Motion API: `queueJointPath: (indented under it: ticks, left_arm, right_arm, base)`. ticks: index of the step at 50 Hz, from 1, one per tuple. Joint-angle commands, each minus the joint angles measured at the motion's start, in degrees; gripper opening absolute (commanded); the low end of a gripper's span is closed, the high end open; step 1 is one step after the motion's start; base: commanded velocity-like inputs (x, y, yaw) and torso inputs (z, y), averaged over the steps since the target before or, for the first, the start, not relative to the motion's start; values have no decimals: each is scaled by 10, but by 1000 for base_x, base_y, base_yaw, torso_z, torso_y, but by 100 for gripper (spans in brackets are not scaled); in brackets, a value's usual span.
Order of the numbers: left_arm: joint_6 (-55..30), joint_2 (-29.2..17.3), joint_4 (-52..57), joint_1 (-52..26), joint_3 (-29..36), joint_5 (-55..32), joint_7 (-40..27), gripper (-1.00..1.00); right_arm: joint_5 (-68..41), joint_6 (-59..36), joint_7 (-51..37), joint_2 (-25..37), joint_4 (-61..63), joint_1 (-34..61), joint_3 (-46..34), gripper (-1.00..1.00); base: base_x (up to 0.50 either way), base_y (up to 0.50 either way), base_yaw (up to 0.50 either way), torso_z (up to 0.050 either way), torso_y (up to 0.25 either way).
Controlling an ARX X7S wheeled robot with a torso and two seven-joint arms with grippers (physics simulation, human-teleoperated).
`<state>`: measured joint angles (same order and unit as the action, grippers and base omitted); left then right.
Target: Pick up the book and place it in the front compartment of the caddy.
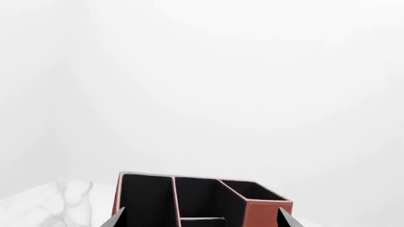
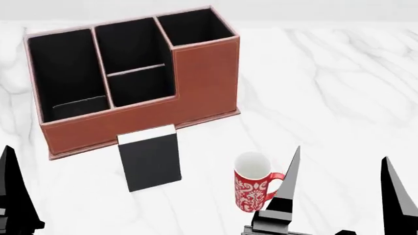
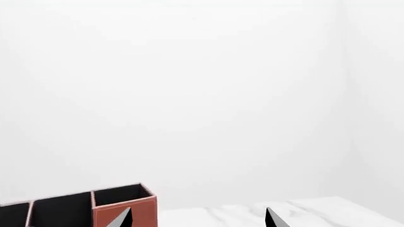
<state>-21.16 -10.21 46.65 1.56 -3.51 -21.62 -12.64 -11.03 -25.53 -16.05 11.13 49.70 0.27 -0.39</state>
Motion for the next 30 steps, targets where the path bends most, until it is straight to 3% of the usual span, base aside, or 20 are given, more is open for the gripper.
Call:
queueJointPath:
  ticks: [1,30]
  left_arm:
    - [-1,-6,5,0,3,-6,-7,100]
    - [3,-20,12,2,14,-16,-20,100]
  right_arm:
    - [-5,4,-9,8,-3,0,-6,100]
    - [-19,4,-30,26,-7,1,-13,100]
  base:
    - [500,0,0,0,0]
    - [500,0,0,0,1]
